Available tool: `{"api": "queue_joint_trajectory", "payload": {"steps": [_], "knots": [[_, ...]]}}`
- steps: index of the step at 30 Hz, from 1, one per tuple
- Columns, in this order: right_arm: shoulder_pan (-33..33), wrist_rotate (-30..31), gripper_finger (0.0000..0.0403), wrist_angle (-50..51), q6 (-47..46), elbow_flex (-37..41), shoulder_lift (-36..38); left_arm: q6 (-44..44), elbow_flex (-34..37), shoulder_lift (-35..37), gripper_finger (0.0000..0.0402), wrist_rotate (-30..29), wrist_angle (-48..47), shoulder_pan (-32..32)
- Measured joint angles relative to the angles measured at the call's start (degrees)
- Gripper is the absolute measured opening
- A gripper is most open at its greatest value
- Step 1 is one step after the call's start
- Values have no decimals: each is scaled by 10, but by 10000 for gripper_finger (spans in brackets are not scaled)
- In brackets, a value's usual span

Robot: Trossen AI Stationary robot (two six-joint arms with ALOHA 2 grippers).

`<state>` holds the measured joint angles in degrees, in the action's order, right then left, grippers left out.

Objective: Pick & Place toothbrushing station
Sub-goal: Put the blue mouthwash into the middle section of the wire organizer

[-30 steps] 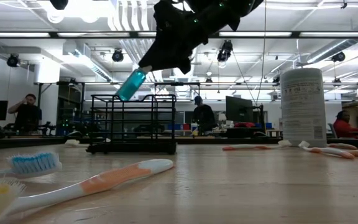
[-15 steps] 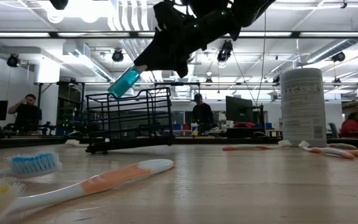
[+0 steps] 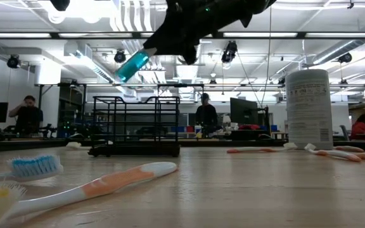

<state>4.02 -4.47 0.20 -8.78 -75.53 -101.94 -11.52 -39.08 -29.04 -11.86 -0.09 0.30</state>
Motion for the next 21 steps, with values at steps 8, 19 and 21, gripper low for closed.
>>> {"api": "queue_joint_trajectory", "payload": {"steps": [8, 19, 21], "knots": [[2, 0, 96, 75, -2, 0, 2, -6, 0, 0, 232, 0, -10, 0], [0, 1, 96, 76, 0, 0, -3, -7, 0, -11, 232, 0, -9, 0], [0, 1, 96, 78, 0, 0, -3, -7, 0, -12, 232, 0, -9, 0]]}}
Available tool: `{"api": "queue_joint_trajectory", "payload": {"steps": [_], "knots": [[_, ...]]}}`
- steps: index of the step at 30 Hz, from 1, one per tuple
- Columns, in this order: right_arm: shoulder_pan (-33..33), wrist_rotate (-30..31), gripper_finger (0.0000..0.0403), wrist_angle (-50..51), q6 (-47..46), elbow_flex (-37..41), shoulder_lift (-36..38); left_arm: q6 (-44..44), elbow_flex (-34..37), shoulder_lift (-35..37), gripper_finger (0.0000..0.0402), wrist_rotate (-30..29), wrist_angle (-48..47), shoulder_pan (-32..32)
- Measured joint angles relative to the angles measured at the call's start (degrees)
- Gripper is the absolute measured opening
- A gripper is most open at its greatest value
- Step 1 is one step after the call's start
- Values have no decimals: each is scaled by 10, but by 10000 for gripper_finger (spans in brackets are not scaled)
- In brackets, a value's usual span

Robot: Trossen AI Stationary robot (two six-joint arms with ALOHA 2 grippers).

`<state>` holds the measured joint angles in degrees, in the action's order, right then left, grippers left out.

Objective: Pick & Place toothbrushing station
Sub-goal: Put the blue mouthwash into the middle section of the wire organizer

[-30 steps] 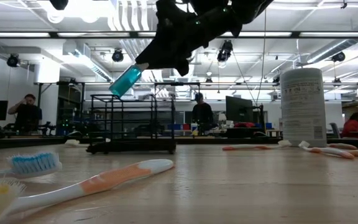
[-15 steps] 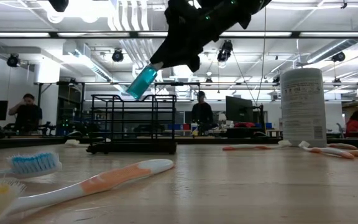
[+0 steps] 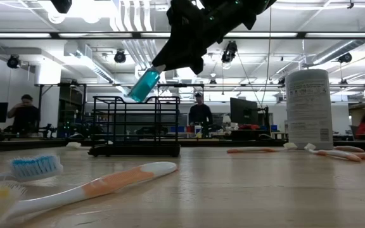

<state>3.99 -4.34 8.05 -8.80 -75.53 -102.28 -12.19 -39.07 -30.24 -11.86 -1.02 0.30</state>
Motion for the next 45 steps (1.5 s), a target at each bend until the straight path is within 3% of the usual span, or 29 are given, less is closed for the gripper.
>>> {"api": "queue_joint_trajectory", "payload": {"steps": [11, 20, 26, 35, 45], "knots": [[-3, -2, 96, -13, 0, 0, 8, -28, 0, -3, 232, 0, -40, 0], [-2, -13, 96, -46, 11, -7, 40, -145, 0, -33, 231, 3, -150, 0], [-2, -52, 96, -69, 21, -41, 42, -145, 0, -75, 231, 5, -150, 0], [-2, -52, 96, -64, 31, -67, 42, -158, 0, -132, 231, 54, -144, 0], [-2, -50, 96, -68, 30, -67, 42, -157, 0, -176, 231, 69, -115, 0]]}}
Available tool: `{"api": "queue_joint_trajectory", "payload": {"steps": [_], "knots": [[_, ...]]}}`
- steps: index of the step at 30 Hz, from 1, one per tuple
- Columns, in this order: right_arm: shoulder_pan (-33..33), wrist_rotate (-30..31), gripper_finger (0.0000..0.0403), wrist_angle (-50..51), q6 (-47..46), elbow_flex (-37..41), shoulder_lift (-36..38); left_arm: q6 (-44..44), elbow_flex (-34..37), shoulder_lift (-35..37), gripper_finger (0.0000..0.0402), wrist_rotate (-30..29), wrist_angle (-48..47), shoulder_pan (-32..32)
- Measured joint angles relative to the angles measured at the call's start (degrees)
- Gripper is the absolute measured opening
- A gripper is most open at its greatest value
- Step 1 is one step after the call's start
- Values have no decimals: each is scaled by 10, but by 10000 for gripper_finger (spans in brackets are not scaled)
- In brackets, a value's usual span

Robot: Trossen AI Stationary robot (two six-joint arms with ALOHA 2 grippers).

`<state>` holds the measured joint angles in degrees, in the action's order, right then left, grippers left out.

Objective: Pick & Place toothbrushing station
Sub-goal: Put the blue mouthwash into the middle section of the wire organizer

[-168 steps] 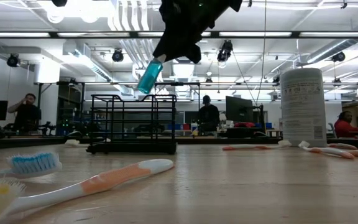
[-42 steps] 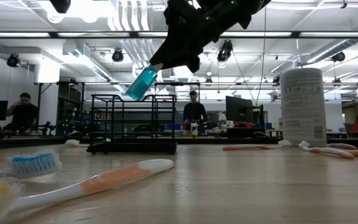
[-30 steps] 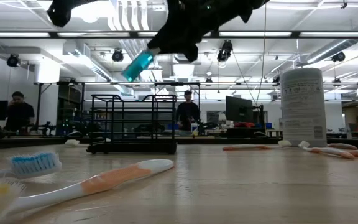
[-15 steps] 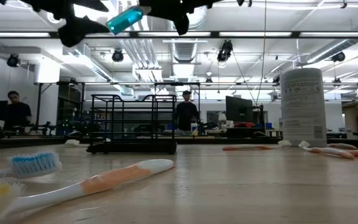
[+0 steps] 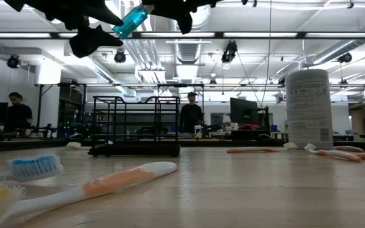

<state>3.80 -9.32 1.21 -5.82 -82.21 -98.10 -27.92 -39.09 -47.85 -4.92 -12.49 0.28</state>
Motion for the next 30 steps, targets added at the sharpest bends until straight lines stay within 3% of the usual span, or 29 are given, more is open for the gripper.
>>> {"api": "queue_joint_trajectory", "payload": {"steps": [10, 24, 30], "knots": [[-1, -2, 96, 0, -2, 0, 0, 2, 0, -24, 223, 12, 31, 0], [0, -3, 96, 2, 0, 0, 0, 13, 0, -19, 93, 24, 31, 0], [-1, -4, 96, 2, 3, 0, 0, 15, 0, -19, 93, 29, 30, 0]]}}
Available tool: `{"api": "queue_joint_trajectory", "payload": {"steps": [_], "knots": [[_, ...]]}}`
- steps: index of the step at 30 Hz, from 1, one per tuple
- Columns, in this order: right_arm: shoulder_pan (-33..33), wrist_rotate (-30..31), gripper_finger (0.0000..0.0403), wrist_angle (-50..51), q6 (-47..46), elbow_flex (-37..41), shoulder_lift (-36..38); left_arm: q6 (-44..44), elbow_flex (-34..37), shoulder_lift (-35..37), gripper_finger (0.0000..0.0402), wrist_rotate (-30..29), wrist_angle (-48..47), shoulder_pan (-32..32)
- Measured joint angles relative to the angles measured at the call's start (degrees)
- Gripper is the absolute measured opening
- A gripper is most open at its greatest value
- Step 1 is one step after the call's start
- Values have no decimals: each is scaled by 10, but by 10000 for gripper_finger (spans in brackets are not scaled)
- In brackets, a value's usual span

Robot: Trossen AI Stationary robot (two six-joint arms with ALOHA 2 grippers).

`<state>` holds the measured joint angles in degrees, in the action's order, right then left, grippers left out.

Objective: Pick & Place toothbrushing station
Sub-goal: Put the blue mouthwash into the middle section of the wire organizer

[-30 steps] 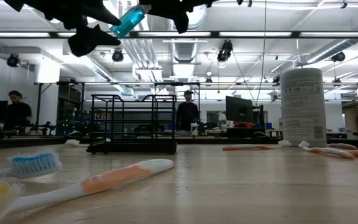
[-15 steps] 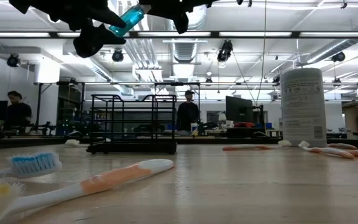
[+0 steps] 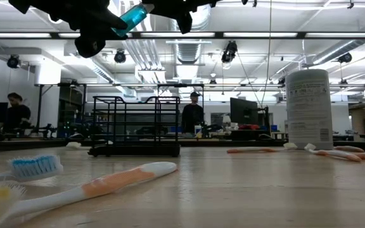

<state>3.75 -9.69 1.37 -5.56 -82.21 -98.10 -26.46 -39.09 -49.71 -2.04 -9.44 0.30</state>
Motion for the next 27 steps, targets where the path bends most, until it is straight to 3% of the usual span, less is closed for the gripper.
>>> {"api": "queue_joint_trajectory", "payload": {"steps": [27], "knots": [[0, 2, 216, -5, -47, 0, 0, 2, 0, -1, 99, 0, 4, 0]]}}
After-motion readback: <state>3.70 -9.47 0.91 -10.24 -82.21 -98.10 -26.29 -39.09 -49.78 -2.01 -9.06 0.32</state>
